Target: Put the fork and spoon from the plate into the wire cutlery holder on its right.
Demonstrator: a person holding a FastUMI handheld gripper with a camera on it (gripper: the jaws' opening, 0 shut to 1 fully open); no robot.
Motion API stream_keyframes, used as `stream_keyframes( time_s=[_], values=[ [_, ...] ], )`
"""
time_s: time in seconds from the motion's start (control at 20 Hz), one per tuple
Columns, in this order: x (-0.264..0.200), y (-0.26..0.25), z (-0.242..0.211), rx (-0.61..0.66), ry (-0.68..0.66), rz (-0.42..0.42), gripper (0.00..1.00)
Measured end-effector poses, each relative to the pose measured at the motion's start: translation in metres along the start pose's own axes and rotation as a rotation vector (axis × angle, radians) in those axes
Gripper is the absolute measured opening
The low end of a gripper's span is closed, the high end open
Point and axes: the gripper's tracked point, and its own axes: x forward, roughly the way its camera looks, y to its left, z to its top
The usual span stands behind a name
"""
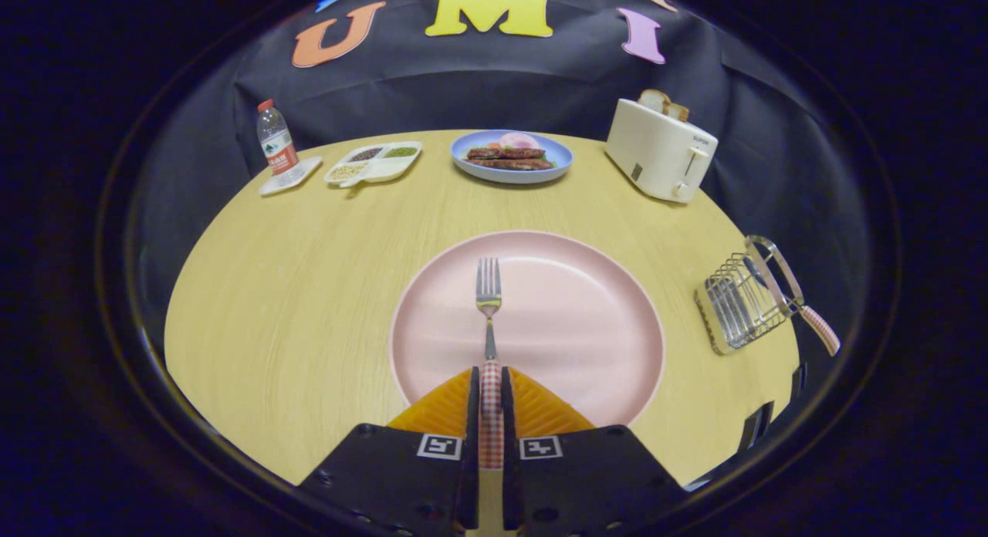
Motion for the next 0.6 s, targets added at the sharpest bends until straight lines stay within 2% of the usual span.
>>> stream_keyframes(
  time_s=[0.05,0.1,0.3,0.6],
  values=[
    [-0.001,-0.002,0.001,-0.003,0.004,-0.008,0.11],
    [-0.008,-0.001,0.002,0.003,0.008,0.022,0.07],
    [-0.034,-0.013,0.024,-0.014,-0.013,0.077,0.07],
    [-0.085,-0.055,0.06,-0.027,0.003,0.108,0.06]
  ],
)
